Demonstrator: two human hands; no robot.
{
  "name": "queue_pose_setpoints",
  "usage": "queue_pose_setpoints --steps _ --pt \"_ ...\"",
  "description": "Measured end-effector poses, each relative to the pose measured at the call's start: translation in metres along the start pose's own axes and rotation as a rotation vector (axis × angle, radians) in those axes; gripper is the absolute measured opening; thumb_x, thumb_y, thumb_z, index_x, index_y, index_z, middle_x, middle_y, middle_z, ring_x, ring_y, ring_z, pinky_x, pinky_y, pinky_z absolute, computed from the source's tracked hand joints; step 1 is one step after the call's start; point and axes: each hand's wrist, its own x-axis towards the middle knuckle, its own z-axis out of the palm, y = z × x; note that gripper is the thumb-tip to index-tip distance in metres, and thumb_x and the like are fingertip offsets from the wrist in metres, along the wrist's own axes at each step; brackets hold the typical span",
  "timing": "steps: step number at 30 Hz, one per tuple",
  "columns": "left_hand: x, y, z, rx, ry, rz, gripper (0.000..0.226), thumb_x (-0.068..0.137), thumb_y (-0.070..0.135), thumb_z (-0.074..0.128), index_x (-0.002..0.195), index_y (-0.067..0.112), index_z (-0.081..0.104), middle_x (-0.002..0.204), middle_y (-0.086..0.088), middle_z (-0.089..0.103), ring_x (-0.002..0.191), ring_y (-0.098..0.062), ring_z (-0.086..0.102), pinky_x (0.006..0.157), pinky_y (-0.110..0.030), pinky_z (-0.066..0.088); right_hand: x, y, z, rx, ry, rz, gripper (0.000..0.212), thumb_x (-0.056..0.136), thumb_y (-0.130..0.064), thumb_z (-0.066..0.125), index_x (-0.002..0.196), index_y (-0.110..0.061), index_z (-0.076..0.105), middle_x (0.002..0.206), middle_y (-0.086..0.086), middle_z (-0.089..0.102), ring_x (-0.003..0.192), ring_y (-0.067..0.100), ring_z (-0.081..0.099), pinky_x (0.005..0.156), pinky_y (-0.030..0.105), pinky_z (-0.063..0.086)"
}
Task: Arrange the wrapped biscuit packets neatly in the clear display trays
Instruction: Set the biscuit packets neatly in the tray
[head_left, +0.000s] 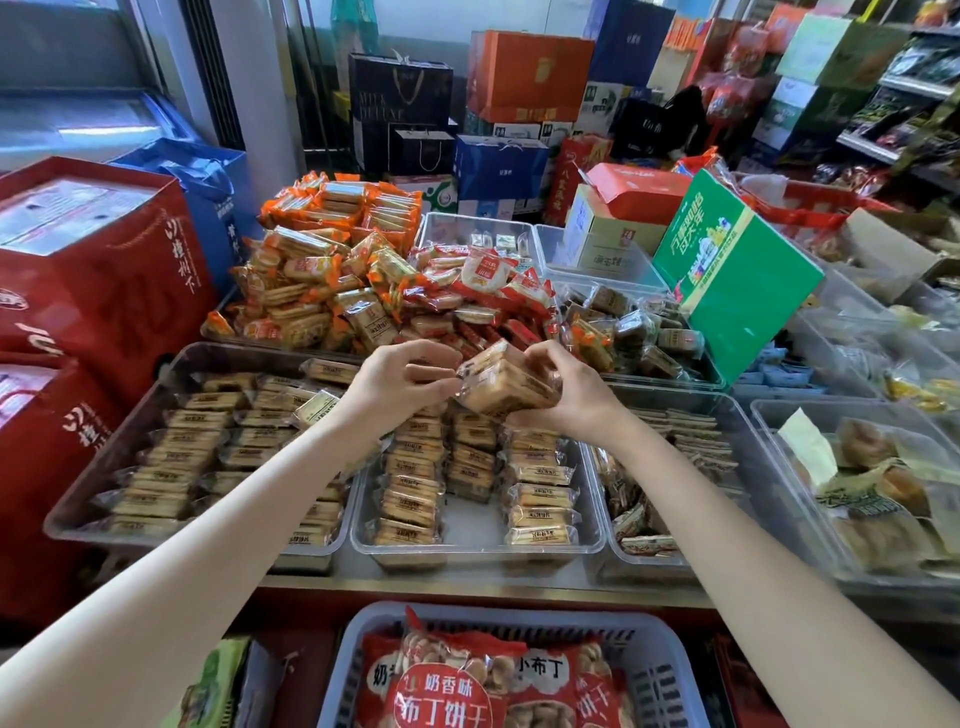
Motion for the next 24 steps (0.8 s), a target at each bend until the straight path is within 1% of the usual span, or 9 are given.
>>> queue_pose_setpoints --steps 2,5,7,11,13,15,19,22,24 --pt "0.002 0.001 0.005 0.122 -0.014 0.058 0.013 0.080 0.012 0.073 0.085 0.024 0.069 0.089 0.009 0.069 0.075 -0.002 0.066 0.061 -0.011 0.047 0.001 0.006 0.003 0.063 0.008 -0.011 0.066 0.068 -0.020 0.084 0.122 -0.017 0.046 0.112 -0.005 0.053 0.097 0.011 0.053 0.075 0.005 0.039" --pt "0.009 -0.001 0.009 0.168 0.037 0.123 0.022 0.079 0.011 0.073 0.074 0.030 0.064 0.076 0.017 0.065 0.060 0.000 0.060 0.055 -0.010 0.042 0.004 0.014 0.008 0.212 -0.008 0.026 0.065 0.068 -0.023 0.084 0.120 -0.032 0.046 0.114 -0.009 0.053 0.102 0.016 0.058 0.089 0.030 0.048" --pt "0.012 -0.002 0.010 0.167 0.077 0.145 0.023 0.080 0.010 0.072 0.073 0.030 0.063 0.072 0.018 0.064 0.058 -0.001 0.059 0.053 -0.010 0.044 0.006 0.016 0.012 0.324 -0.063 0.051 0.065 0.071 -0.020 0.081 0.120 -0.042 0.044 0.119 -0.008 0.052 0.107 0.018 0.058 0.094 0.037 0.049" --pt "0.020 -0.011 0.008 0.053 0.145 0.087 0.018 0.084 0.010 0.068 0.076 0.026 0.065 0.072 0.009 0.066 0.058 -0.008 0.062 0.054 -0.017 0.049 0.014 0.018 0.022 0.362 -0.159 0.094 0.068 0.074 -0.017 0.079 0.129 -0.031 0.042 0.124 -0.001 0.057 0.109 0.013 0.059 0.099 0.034 0.047" --pt "0.024 -0.019 0.001 -0.071 0.159 -0.003 0.012 0.086 0.011 0.066 0.083 0.022 0.064 0.084 0.001 0.067 0.063 -0.012 0.067 0.056 -0.025 0.053 0.019 0.021 0.025 0.344 -0.130 0.078 0.067 0.072 -0.013 0.080 0.124 -0.031 0.042 0.123 -0.001 0.056 0.110 0.012 0.056 0.100 0.032 0.045" --pt "0.029 -0.026 -0.006 -0.002 0.102 -0.051 0.015 0.083 0.015 0.070 0.092 0.025 0.066 0.098 0.004 0.068 0.071 -0.009 0.068 0.064 -0.028 0.056 0.023 0.024 0.027 0.361 -0.130 0.076 0.067 0.072 -0.011 0.079 0.123 -0.031 0.041 0.122 0.000 0.055 0.111 0.012 0.055 0.100 0.031 0.045" --pt "0.041 -0.027 -0.008 0.153 0.115 -0.011 0.011 0.079 0.016 0.074 0.089 0.014 0.073 0.082 0.006 0.070 0.064 0.000 0.064 0.061 -0.012 0.049 0.029 0.027 0.031 0.485 -0.162 0.090 0.067 0.074 -0.004 0.076 0.126 -0.031 0.041 0.122 0.003 0.057 0.111 0.011 0.057 0.094 0.023 0.049" --pt "0.047 -0.029 -0.005 0.176 0.141 -0.021 0.006 0.080 0.014 0.072 0.085 0.011 0.074 0.078 0.001 0.070 0.067 -0.011 0.068 0.066 -0.020 0.055 0.032 0.032 0.032 0.492 -0.193 0.101 0.069 0.075 -0.004 0.076 0.130 -0.027 0.041 0.123 0.004 0.058 0.110 0.009 0.059 0.089 0.018 0.049" --pt "0.049 -0.032 -0.004 0.082 0.108 -0.095 0.006 0.082 0.013 0.070 0.086 0.010 0.072 0.079 -0.003 0.071 0.064 -0.009 0.068 0.062 -0.019 0.055 0.033 0.034 0.033 0.488 -0.213 0.106 0.068 0.075 -0.004 0.076 0.128 -0.028 0.041 0.124 0.004 0.059 0.111 0.010 0.058 0.092 0.022 0.049"
